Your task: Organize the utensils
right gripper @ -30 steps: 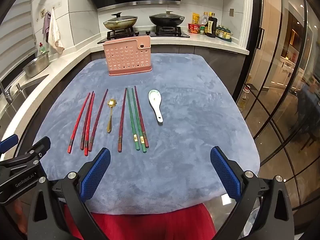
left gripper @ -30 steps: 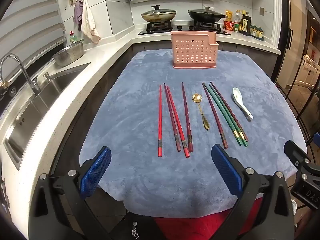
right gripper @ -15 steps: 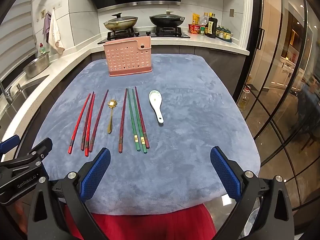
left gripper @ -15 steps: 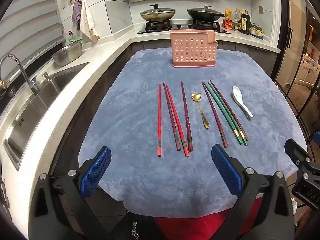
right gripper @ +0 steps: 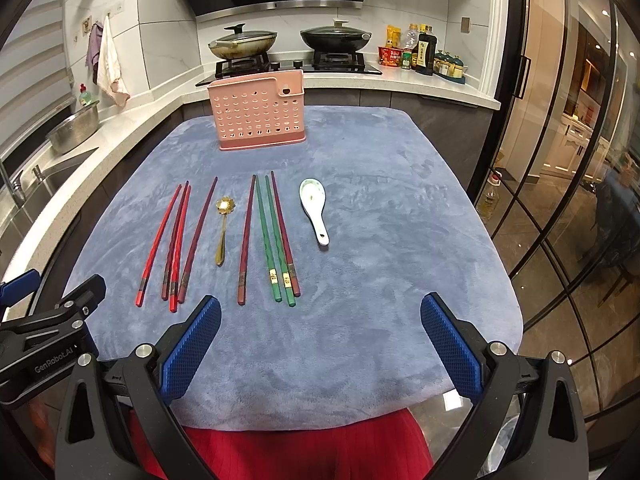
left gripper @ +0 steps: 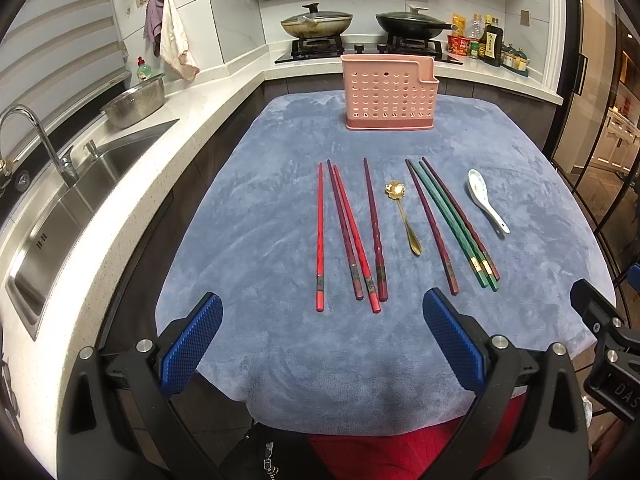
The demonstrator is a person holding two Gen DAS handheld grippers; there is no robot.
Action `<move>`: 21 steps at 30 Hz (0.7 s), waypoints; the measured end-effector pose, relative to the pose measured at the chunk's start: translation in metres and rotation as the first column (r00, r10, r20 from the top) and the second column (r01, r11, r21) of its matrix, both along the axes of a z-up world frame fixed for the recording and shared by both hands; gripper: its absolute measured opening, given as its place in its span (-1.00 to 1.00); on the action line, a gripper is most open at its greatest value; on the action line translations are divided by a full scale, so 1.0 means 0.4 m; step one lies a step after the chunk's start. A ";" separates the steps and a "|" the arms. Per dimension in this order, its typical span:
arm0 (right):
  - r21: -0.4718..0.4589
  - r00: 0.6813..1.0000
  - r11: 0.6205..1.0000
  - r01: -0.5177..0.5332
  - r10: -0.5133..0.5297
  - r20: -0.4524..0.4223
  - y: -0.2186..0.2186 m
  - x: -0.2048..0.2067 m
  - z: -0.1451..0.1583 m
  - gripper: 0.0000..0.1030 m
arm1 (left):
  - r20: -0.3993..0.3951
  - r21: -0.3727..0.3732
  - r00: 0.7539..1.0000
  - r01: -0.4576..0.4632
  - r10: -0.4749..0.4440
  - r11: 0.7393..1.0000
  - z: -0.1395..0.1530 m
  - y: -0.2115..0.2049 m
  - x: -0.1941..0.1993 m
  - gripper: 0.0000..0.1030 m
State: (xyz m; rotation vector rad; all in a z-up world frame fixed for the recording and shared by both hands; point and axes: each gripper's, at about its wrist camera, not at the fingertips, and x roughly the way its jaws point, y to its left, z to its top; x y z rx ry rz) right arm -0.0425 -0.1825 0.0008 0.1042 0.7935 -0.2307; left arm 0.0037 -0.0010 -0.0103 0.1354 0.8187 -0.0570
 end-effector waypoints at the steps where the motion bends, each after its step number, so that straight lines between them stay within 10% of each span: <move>1: -0.001 1.000 1.000 0.000 0.000 -0.001 0.000 0.002 0.000 0.87 | -0.003 -0.001 1.000 0.000 0.000 1.000 0.001 0.001 0.003 0.86; 21: 0.005 1.000 1.000 0.000 0.000 -0.029 -0.004 0.034 -0.016 0.87 | -0.033 0.012 0.999 0.009 -0.008 1.000 -0.007 -0.001 0.046 0.86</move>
